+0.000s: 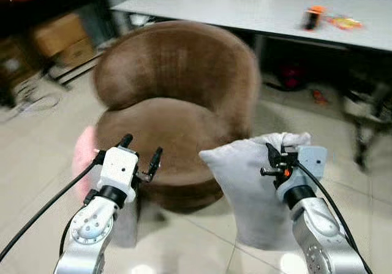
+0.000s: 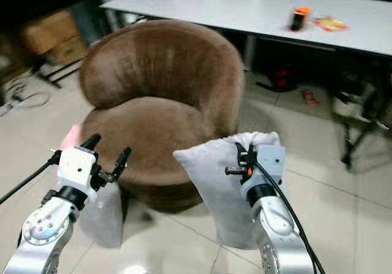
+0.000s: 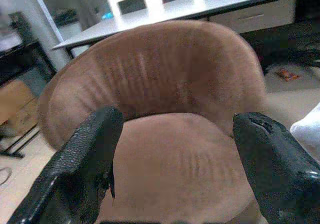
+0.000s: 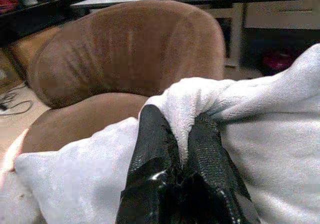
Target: Move the pillow to the sofa from floor
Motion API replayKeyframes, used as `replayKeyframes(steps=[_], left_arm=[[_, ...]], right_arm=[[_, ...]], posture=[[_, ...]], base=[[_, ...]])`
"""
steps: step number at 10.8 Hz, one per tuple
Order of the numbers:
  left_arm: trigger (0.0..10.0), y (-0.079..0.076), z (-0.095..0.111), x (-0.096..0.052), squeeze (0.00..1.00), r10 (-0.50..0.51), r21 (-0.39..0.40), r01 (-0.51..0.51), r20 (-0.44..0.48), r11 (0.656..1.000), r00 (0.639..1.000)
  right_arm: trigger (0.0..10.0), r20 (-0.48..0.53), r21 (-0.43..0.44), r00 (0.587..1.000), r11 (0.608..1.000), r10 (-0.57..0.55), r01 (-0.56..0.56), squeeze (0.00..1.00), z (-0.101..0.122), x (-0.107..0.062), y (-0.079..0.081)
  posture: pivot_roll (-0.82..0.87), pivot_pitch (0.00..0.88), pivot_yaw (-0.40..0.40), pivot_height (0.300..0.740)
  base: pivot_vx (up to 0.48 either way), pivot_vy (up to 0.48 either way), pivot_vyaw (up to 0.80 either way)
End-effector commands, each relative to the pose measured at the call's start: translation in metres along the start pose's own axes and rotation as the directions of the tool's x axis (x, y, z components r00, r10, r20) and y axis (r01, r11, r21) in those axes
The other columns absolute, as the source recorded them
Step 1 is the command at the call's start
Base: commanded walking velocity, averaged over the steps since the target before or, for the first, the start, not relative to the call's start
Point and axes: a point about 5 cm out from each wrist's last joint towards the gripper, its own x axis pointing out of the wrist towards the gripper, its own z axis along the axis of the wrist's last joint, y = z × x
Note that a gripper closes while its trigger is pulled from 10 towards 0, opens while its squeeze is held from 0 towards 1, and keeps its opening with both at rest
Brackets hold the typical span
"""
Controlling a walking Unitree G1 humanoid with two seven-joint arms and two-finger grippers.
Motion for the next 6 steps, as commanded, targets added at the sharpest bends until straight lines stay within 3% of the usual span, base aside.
replayKeyframes(steps=[1, 3, 5, 6], left_arm=[[10.0, 0.0029, 0.0039, 0.0014, 0.0, 0.003, 0.004, -0.003, 0.014, 1.0, 1.0], [10.0, 0.0024, 0.0035, 0.0011, 0.0, 0.0, -0.003, 0.0, 0.012, 1.0, 1.0], [10.0, 0.0027, 0.0028, 0.0006, 0.0, 0.003, -0.006, -0.003, 0.011, 1.0, 1.0], [10.0, 0.003, 0.0027, 0.0006, 0.0, 0.004, -0.005, -0.004, 0.01, 1.0, 1.0]], right_arm=[[10.0, 0.042, 0.001, 0.999, 1.0, 0.022, -0.022, 0.0, 0.0086, 0.0026, 0.0047], [10.0, 0.039, -0.019, 0.998, 0.999, 0.047, -0.046, 0.0, 0.0086, 0.0029, 0.007], [10.0, 0.041, -0.037, 0.996, 0.996, 0.077, -0.076, 0.0, 0.0091, 0.0032, 0.0116], [10.0, 0.037, -0.037, 0.996, 0.997, 0.076, -0.074, 0.0, 0.0086, 0.0036, 0.0113]], posture=[[-0.09, 0.0, 0.085, 0.74], [-0.09, 0.0, 0.083, 0.74], [-0.09, 0.0, 0.079, 0.74], [-0.09, 0.0, 0.078, 0.74]], base=[[0.322, 0.0, 0.0], [0.324, 0.0, 0.0], [0.326, 0.0, 0.73], [0.322, 0.0, 0.0]])
